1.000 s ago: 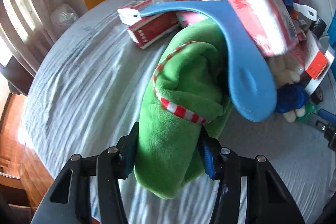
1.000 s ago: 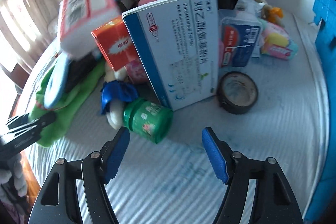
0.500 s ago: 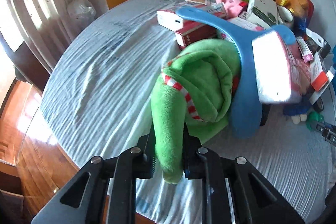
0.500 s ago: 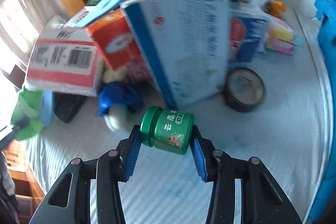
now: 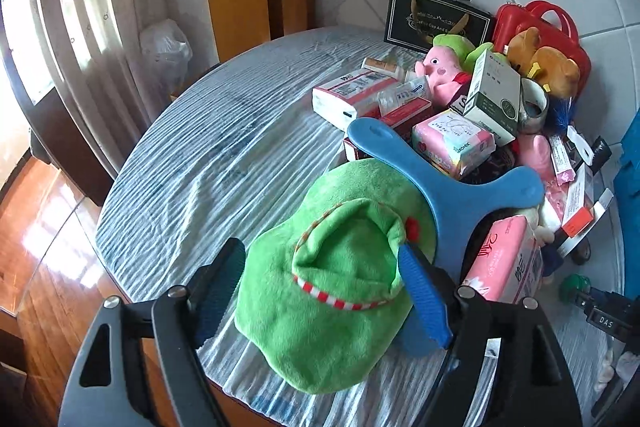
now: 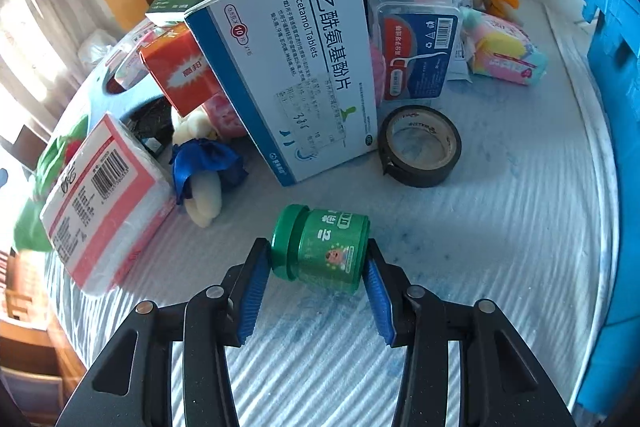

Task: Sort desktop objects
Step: 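Grasp the green towel with the left gripper while the right grasps the green jar, then carry the green towel and green jar over the blue crate, then open both grippers over the blue crate to drop the towel and jar, then withdraw both grippers from the crate back toward the pile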

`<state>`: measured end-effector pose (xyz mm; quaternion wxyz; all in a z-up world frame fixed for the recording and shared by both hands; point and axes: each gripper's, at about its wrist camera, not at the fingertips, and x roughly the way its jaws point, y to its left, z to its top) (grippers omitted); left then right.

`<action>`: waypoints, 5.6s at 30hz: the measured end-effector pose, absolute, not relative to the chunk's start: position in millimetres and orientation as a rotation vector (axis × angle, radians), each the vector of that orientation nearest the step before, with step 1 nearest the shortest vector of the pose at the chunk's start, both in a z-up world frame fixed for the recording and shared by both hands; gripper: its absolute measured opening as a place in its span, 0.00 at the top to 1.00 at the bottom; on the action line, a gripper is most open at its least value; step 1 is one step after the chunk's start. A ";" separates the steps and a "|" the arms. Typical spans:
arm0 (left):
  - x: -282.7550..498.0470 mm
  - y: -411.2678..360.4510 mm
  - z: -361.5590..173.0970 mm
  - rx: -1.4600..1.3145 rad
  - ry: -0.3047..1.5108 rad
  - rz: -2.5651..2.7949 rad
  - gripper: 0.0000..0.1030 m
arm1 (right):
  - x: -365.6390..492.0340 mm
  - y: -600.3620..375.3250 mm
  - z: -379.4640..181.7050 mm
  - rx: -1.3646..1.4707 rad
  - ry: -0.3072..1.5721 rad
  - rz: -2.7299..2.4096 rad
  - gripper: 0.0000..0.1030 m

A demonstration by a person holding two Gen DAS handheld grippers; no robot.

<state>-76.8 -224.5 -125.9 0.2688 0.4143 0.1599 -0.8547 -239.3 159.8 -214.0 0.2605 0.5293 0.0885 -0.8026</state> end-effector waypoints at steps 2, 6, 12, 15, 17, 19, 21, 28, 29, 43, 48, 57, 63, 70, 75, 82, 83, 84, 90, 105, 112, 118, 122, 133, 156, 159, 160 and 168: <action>-85.9 -228.2 -142.2 1.173 0.458 -2.296 0.24 | -238.3 160.6 -214.2 1.440 0.231 -2.171 0.53; -104.3 -236.7 -189.5 1.304 0.454 -2.211 0.24 | -241.9 163.1 -213.3 1.445 0.230 -2.175 0.35; -115.8 -242.5 -234.7 1.410 0.475 -2.169 0.11 | -247.5 160.6 -213.1 1.451 0.226 -2.206 0.34; -119.0 -242.1 -245.0 1.439 0.465 -2.168 0.00 | -249.2 164.8 -215.3 1.458 0.220 -2.225 0.34; -120.5 -243.4 -244.4 1.460 0.467 -2.170 0.00 | -252.1 167.1 -214.6 1.458 0.212 -2.239 0.34; -122.3 -243.9 -242.8 1.484 0.463 -2.173 0.04 | -254.4 167.8 -213.8 1.450 0.211 -2.250 0.34; -118.6 -242.9 -231.8 1.442 0.462 -2.185 0.37 | -252.3 168.3 -214.0 1.438 0.224 -2.258 0.47; -97.3 -220.9 -160.1 1.212 0.365 -2.267 0.84 | -243.8 161.1 -184.6 1.317 0.245 -2.270 0.58; -96.4 -218.5 -146.0 1.170 0.324 -2.281 0.84 | -240.9 162.1 -178.8 1.294 0.242 -2.273 0.58; -133.2 -122.4 18.0 0.725 0.167 -2.628 0.84 | -223.0 174.3 -29.3 0.820 0.181 -2.456 0.58; -166.6 -61.3 57.7 0.639 0.143 -2.793 0.84 | -220.0 209.2 35.1 0.679 0.137 -2.562 0.58; -227.3 91.0 124.7 0.539 0.033 -3.090 0.84 | -209.1 318.5 139.8 0.437 0.110 -2.782 0.58; -252.9 203.1 157.7 0.513 -0.053 -3.237 0.84 | -219.9 408.2 172.1 0.437 0.172 -2.937 0.58; -277.6 323.7 184.1 0.619 -0.145 -3.342 0.84 | -259.2 506.2 171.3 0.573 0.240 -3.063 0.58; -316.4 388.8 160.7 0.843 -0.254 -3.319 0.84 | -305.2 549.0 139.1 0.787 0.307 -3.104 0.58; -370.4 446.7 90.7 1.254 -0.457 -3.161 0.84 | -348.8 579.3 67.6 1.163 0.284 -3.032 0.58; -376.2 448.5 78.9 1.325 -0.455 -3.131 0.84 | -350.8 584.6 58.9 1.229 0.267 -3.002 0.58; -381.2 451.1 67.6 1.419 -0.443 -3.094 0.84 | -351.7 587.1 48.8 1.305 0.227 -2.958 0.58; -391.0 450.5 38.6 1.676 -0.387 -2.988 0.83 | -351.2 579.2 18.0 1.520 0.258 -2.846 0.58; -397.7 450.5 9.4 1.887 -0.406 -2.871 0.80 | -369.9 583.6 -3.5 1.663 0.337 -2.740 0.56; -397.9 453.4 1.2 1.920 -0.451 -2.823 0.80 | -370.7 582.2 -7.4 1.693 0.371 -2.718 0.19; -398.7 454.2 -0.2 1.907 -0.479 -2.790 0.80 | -370.5 583.8 -10.5 1.730 0.364 -2.695 0.04; -397.7 442.9 25.8 1.710 -0.331 -2.927 0.79 | -370.1 583.1 -10.9 1.731 0.358 -2.683 0.03; -399.6 440.1 12.3 1.875 -0.230 -2.871 0.49 | -372.0 583.4 -13.4 1.746 0.352 -2.668 0.03; -352.5 413.4 73.5 1.525 -0.200 -3.081 0.49 | -356.4 587.5 46.2 1.470 0.220 -2.816 0.01; -332.3 394.7 97.7 1.408 -0.142 -3.145 0.49 | -336.0 582.3 83.3 1.318 0.206 -2.888 0.00; -324.5 386.0 106.0 1.360 -0.108 -3.164 0.49 | -327.4 579.0 93.7 1.267 0.213 -2.917 0.00; -254.7 300.5 147.3 0.899 0.056 -3.199 0.20 | -255.0 520.6 146.3 0.832 0.129 -2.918 0.00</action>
